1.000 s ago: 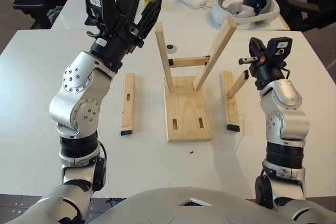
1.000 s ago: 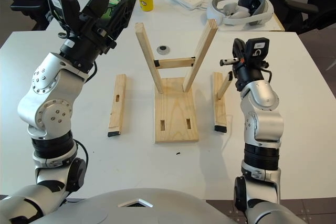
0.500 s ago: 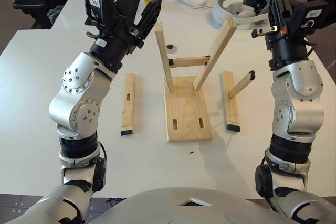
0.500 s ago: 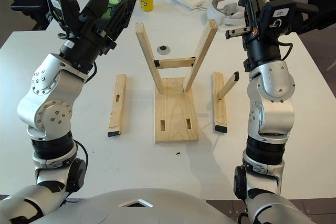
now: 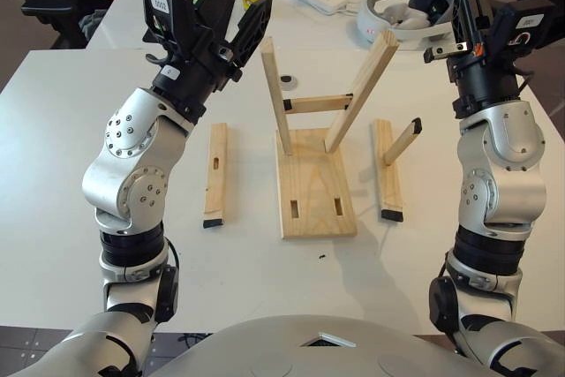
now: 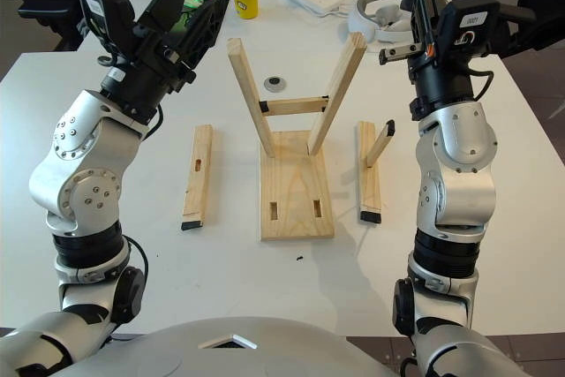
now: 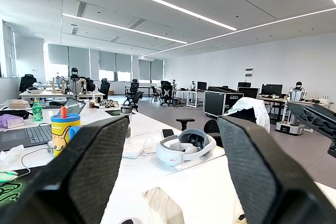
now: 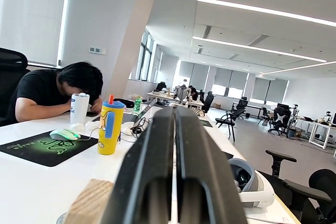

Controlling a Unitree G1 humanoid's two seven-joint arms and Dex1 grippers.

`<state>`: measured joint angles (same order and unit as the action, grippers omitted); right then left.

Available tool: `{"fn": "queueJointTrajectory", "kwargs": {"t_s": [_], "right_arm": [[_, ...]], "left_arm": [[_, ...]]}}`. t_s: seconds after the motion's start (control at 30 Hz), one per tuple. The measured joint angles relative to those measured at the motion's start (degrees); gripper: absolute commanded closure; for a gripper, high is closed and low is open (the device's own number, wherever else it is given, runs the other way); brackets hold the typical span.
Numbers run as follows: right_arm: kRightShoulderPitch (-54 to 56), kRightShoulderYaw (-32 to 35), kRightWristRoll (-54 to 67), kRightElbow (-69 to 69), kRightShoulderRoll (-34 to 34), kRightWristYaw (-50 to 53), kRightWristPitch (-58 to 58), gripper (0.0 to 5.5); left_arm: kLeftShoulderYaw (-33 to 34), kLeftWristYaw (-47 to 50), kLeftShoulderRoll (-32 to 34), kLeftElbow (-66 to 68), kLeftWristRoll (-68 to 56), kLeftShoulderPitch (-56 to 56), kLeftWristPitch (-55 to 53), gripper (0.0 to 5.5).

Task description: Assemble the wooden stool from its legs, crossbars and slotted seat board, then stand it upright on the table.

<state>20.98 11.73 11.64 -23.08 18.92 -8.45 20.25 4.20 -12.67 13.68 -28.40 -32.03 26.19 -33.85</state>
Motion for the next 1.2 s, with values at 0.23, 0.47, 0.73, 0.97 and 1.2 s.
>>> {"fn": "queueJointTrajectory", "kwargs": {"t_s": [0.23, 0.47, 0.73, 0.97, 1.2], "right_arm": [[0.89, -0.01, -1.08, -0.95, 0.18, 0.1, -0.25, 5.47], [1.71, -0.02, -1.75, -1.17, 0.3, 0.17, -0.94, 5.47], [-7.54, -1.33, 0.29, 9.82, -3.09, -1.95, 0.78, 5.47], [-5.57, 0.07, 0.78, 13.51, -1.12, -1.43, 7.12, 5.47], [-5.08, -0.28, 1.08, 12.08, -1.94, -1.83, 2.56, 5.47]], "left_arm": [[-0.04, -0.43, 0.04, 0.03, -0.03, 0.02, -0.07, 2.36], [-0.17, -0.68, 0.05, 0.21, -0.05, 0.07, -0.13, 2.36], [-0.32, -1.52, 0.15, 1.27, -0.57, 0.82, -0.49, 2.36], [0.11, -1.97, 0.6, 1.83, -0.57, 1.06, -0.56, 2.36], [0.19, -1.5, 0.43, 1.72, -0.54, 1.05, -0.55, 2.36]]}}
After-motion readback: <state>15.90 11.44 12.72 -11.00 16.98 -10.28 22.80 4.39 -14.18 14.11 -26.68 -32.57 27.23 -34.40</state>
